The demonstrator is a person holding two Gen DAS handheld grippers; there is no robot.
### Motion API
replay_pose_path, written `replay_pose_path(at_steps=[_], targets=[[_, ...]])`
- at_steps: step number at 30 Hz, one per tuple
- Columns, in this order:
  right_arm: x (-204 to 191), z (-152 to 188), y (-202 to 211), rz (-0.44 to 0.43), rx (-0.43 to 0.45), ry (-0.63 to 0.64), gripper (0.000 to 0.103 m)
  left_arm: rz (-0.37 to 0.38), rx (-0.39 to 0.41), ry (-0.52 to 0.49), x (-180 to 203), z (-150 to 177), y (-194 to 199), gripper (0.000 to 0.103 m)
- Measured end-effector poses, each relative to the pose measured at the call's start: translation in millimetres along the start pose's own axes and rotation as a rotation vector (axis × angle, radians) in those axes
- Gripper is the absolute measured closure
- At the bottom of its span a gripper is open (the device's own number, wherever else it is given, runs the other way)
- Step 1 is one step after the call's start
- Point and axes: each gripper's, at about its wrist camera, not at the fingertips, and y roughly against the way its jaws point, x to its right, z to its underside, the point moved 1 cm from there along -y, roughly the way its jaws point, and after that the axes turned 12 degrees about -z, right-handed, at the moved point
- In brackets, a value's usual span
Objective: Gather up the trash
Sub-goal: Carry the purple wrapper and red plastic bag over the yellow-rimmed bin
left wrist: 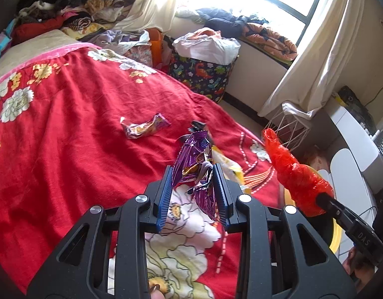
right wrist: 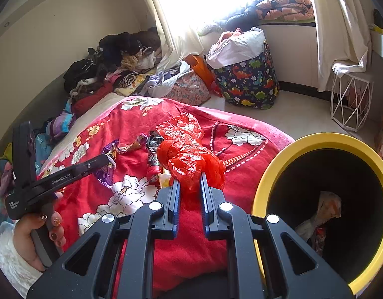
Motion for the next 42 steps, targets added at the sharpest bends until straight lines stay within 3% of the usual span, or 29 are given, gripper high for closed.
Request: replay_pose_path(at_steps=[14, 42], targets=[[1, 4, 30, 0.022, 0.057, -0.011, 0.089, 0.052, 0.032, -0.054, 33, -1, 17, 0.078], [43, 12, 82, 0.099, 0.151, -0.100, 0.089, 0.137, 0.051, -0.175, 103, 9, 32, 0.078]])
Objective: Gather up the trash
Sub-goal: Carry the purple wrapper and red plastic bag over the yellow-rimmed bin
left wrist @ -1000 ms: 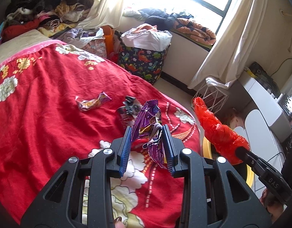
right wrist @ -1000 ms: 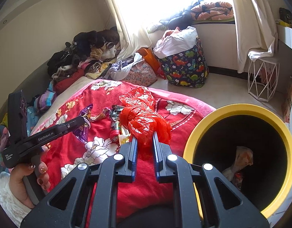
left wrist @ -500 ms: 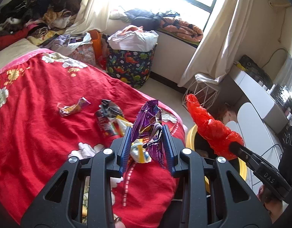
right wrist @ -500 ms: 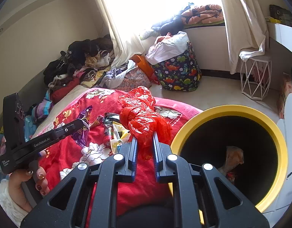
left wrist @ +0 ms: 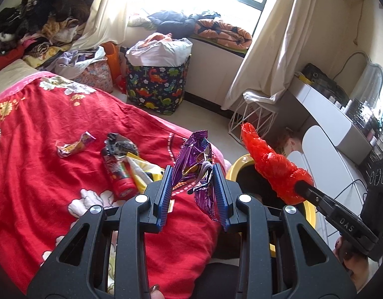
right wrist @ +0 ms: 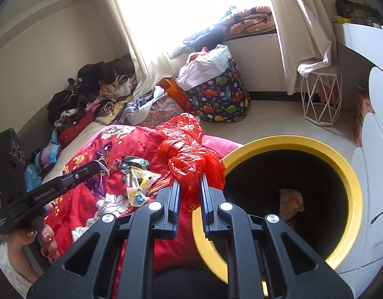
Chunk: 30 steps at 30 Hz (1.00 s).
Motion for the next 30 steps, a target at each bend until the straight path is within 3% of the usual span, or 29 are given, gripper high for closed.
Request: replay_pose_path(at_steps=[30], targets=[[41, 8, 29, 0.104, 0.050, -0.113, 0.089, 0.087, -0.012, -0.105, 65, 7, -6, 0.078]])
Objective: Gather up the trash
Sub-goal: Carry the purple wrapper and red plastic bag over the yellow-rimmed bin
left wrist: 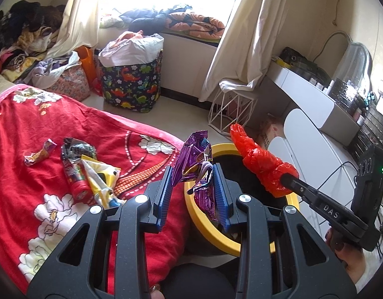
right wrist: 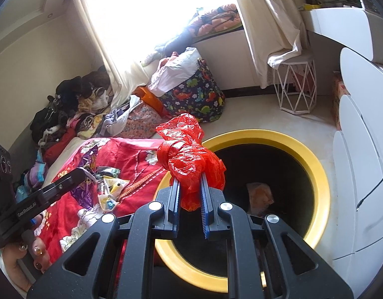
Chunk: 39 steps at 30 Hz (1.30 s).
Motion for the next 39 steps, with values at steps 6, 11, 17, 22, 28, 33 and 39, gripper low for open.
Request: replay_pose_path(at_steps=[6, 11, 17, 22, 28, 33, 39], targets=[[12, 1, 4, 0.031, 0.008, -0.032, 0.089, 0.017, -0.007, -0.021, 12, 1, -4, 0.078], [23, 2, 6, 0.055, 0.010, -0.056, 0.089, 0.032, -0.016, -0.034, 21, 2, -8, 0.078], [31, 2, 9, 0.072, 0.010, -0.081, 0.089, 0.048, -0.027, -0.053, 31, 4, -13, 0.078], [39, 2, 10, 0.087, 0.008, -0.102, 0.088, 0.066, -0.036, -0.069, 40, 8, -17, 0.078], [48, 3, 13, 0.100, 0.012, -0.128, 0.087, 0.085, -0.050, -0.092, 51, 12, -24, 0.078], [54, 3, 16, 0.107, 0.021, -0.143, 0.087, 0.103, -0.072, -0.108, 61, 15, -34, 0.078], [58, 3, 19, 0.112, 0.034, -0.169, 0.079, 0.117, -0.098, -0.119, 71, 16, -46, 0.075]])
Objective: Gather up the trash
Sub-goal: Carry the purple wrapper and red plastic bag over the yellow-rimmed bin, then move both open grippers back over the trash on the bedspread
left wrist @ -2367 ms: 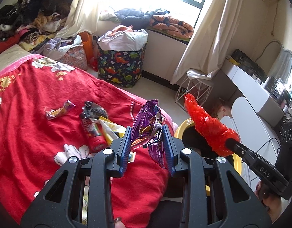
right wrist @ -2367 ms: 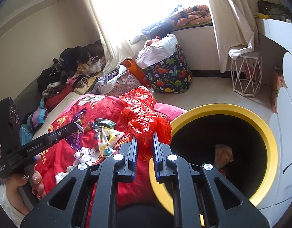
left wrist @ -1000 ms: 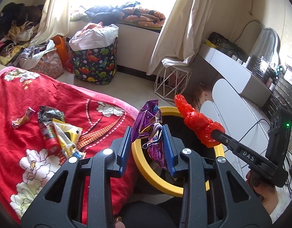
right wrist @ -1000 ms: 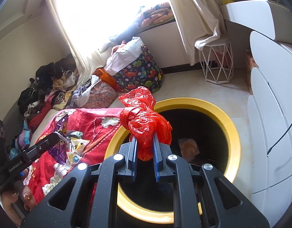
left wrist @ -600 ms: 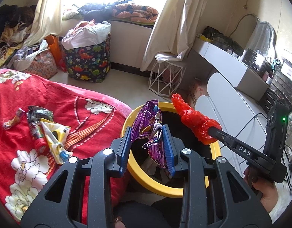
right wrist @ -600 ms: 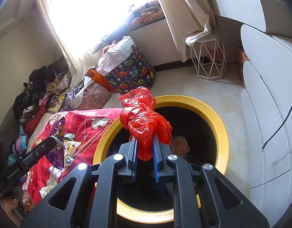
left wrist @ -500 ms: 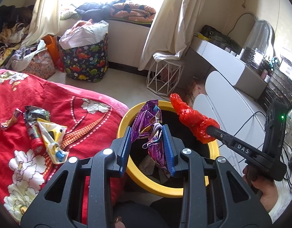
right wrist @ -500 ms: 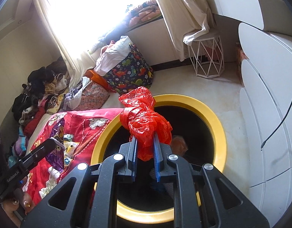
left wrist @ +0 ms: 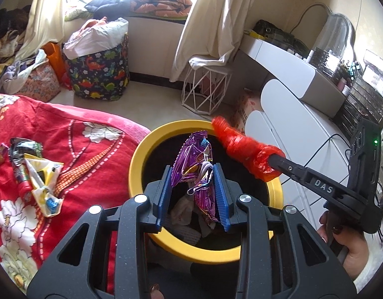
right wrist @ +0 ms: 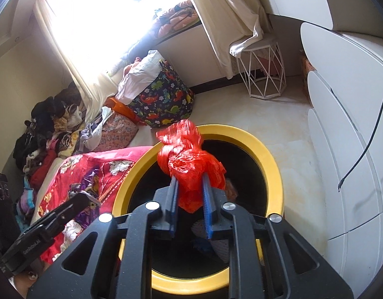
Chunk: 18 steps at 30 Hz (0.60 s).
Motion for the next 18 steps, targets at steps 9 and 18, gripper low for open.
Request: replay_pose_path(at_steps=[9, 18], targets=[[10, -3, 9, 0.019, 0.041, -0.033, 0.052, -0.019, 0.004, 0.081, -13, -1, -1, 0.015], [-5, -3, 7, 0.000, 0.033, 0.015, 0.046, -0.081, 0.055, 0.103, -28, -5, 18, 0.011]])
